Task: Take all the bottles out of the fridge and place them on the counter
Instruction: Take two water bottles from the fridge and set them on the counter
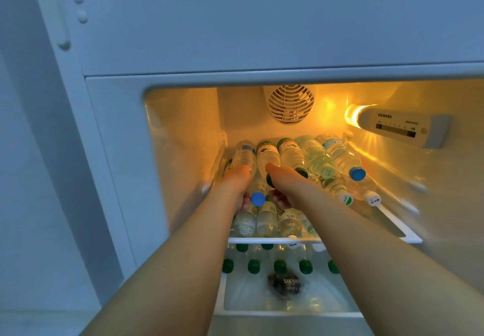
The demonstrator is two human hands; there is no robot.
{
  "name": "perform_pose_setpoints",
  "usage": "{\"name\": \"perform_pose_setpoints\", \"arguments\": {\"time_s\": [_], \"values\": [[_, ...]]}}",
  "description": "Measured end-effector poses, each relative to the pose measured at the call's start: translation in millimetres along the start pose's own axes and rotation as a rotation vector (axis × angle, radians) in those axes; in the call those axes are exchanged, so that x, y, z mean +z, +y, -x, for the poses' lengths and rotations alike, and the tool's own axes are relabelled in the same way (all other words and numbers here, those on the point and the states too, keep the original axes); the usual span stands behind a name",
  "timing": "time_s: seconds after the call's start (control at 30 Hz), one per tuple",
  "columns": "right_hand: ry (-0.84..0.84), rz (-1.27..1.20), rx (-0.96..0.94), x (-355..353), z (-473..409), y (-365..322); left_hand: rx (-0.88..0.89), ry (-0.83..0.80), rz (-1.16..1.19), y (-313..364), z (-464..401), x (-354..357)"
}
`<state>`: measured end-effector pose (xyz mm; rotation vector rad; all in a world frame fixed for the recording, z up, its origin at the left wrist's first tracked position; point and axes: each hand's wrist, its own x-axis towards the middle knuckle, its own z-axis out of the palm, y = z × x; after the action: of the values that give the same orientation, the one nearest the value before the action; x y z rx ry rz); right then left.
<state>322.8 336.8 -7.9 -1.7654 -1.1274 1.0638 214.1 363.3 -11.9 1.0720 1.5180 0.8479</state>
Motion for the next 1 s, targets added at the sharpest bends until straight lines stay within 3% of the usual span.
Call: {"name": "perform_pose_setpoints", "arguments": {"time_s": [0.13,0.27,0.4,0.7,1.0], "values": [[-0.073,-0.045,0.009,-2,18,12,0.052,0.006,0.045,-16,17,-4],[0.012,-0.093,-0.110,0,29,27,0.160,0.017,0.072,-33,23,-9],[0.056,-0.242,-0.100,0,42,47,0.205,0.104,0.137,-46,29,-12],[0.069,-0.466,-0.112,-7,97,64,0.235,0.086,0.659,-55,96,-22],[0.051,-0.371,-0.137,-22,179,69,0.226,0.197,0.626,-85,175,-42]]}}
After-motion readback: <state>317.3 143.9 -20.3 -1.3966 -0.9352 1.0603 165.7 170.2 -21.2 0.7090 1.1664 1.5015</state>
